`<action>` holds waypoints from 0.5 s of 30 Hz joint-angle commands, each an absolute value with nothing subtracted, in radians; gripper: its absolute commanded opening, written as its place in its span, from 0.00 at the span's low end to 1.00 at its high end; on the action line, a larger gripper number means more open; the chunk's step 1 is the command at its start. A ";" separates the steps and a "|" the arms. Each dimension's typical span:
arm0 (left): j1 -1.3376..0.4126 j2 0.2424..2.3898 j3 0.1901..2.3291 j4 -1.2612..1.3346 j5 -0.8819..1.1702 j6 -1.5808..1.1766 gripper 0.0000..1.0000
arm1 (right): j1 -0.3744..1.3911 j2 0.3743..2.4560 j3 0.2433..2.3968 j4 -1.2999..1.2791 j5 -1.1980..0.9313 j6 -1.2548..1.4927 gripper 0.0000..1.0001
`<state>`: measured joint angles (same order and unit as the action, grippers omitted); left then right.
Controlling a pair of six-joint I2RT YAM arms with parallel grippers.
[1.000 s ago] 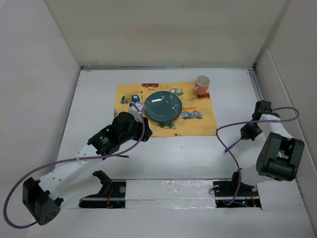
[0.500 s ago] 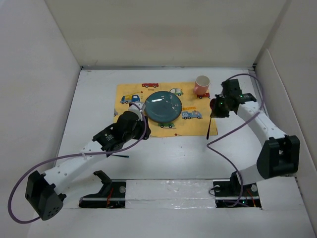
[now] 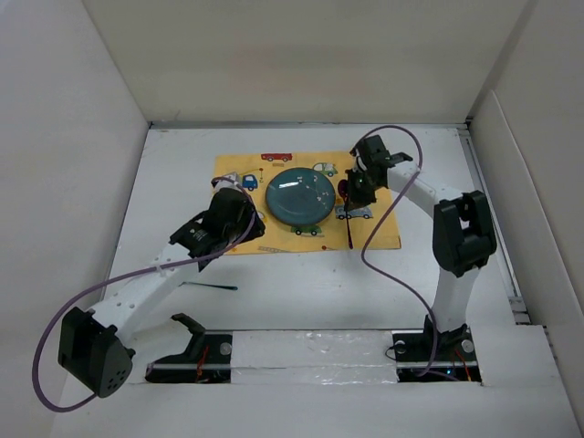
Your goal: Set the dinner table for one person
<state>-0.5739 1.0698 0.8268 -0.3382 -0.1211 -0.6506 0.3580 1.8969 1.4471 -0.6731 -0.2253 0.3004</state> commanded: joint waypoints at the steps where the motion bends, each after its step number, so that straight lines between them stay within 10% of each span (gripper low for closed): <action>1: -0.566 1.077 0.893 -0.423 -0.198 -0.770 0.35 | 0.319 1.948 1.580 -0.620 -0.221 0.288 0.00; 15: -0.503 0.950 0.695 -0.623 -0.164 -1.087 0.46 | 0.299 2.143 1.720 -0.652 -0.017 0.313 0.06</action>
<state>-0.5137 0.9703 0.7212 -0.5297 -0.1646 -0.9791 0.2958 2.1532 1.6825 -0.6762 -0.0738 0.3099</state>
